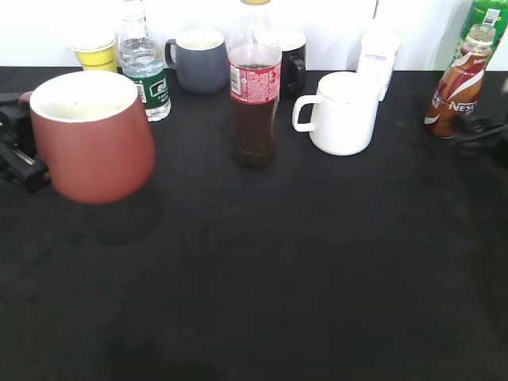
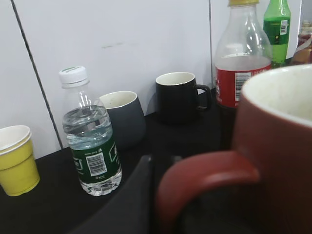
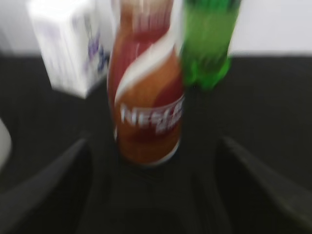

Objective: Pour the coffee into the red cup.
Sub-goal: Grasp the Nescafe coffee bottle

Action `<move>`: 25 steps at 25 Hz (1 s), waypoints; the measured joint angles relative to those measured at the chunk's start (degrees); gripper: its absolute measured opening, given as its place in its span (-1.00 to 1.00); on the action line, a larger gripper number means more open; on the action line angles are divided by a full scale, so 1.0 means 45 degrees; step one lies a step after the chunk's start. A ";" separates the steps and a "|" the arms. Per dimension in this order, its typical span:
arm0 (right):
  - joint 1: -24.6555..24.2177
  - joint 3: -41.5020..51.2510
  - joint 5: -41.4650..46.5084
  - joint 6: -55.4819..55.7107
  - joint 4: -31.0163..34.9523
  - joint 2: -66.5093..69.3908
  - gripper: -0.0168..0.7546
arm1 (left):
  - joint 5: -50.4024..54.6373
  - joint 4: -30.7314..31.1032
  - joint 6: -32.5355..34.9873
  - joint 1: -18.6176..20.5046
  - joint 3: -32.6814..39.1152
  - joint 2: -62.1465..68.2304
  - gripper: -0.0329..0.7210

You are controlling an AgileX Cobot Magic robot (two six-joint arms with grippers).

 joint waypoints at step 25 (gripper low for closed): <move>0.0000 -0.5663 -0.0632 0.0368 -0.0504 0.5006 0.42 | 0.0000 0.0000 0.0000 0.0000 0.0000 0.0000 -0.76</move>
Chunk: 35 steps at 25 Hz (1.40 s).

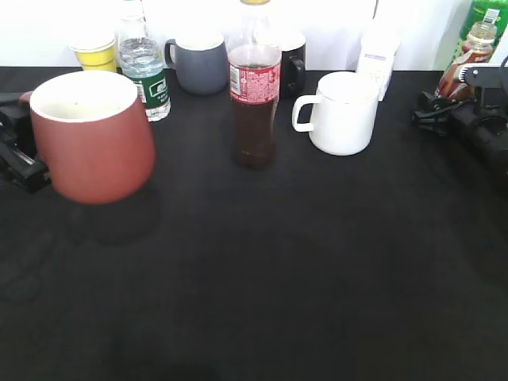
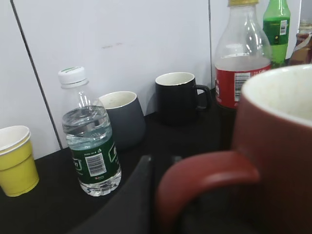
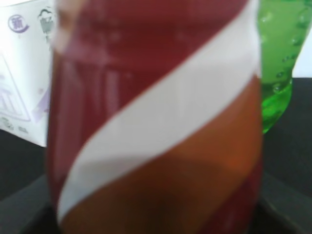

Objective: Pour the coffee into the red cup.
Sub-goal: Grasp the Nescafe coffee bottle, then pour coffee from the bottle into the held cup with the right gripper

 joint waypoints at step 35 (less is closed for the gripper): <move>0.8404 0.3436 0.3989 -0.4407 -0.3888 -0.8482 0.42 | -0.1475 0.3108 -0.0744 -0.1902 0.0000 0.0707 -0.76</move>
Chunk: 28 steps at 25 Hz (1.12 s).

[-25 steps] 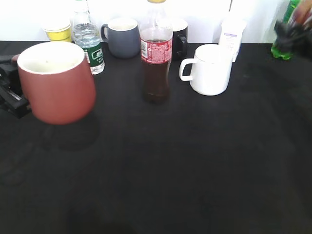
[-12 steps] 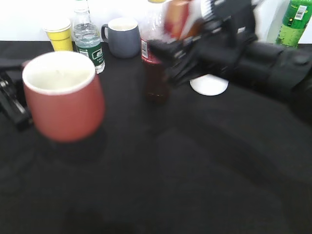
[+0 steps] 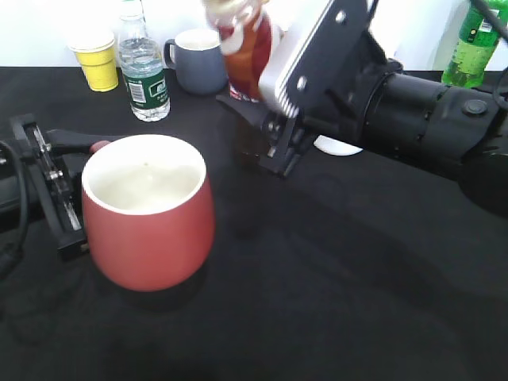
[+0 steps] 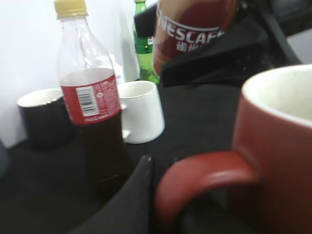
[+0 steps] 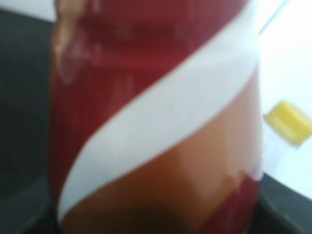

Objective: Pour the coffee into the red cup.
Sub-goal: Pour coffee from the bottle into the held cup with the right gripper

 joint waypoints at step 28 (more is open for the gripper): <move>0.0000 0.0000 -0.0468 -0.9442 0.0846 0.0000 0.42 | -0.0258 -0.0225 0.0457 -0.0757 -0.0643 0.1055 -0.76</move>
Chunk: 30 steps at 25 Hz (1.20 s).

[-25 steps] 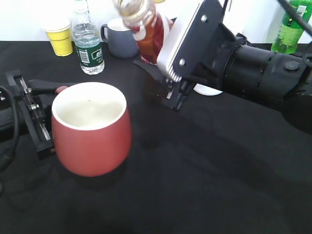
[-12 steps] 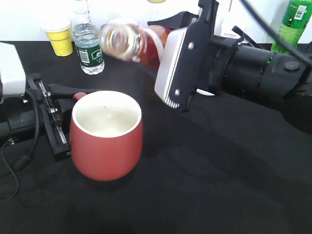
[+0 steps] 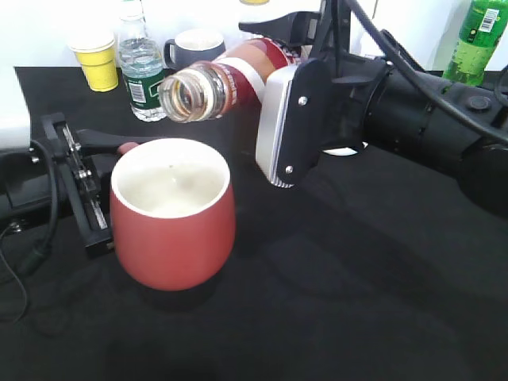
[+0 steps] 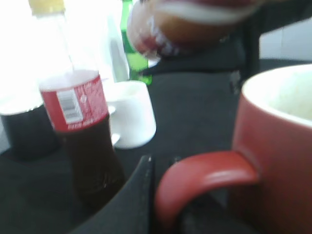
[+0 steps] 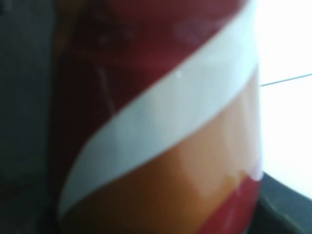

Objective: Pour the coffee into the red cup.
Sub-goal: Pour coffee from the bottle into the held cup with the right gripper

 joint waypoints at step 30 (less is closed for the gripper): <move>0.0000 0.0000 -0.0615 -0.2444 0.0502 0.0000 0.42 | -0.0058 0.0057 -0.0013 0.0000 0.0000 0.0000 -0.75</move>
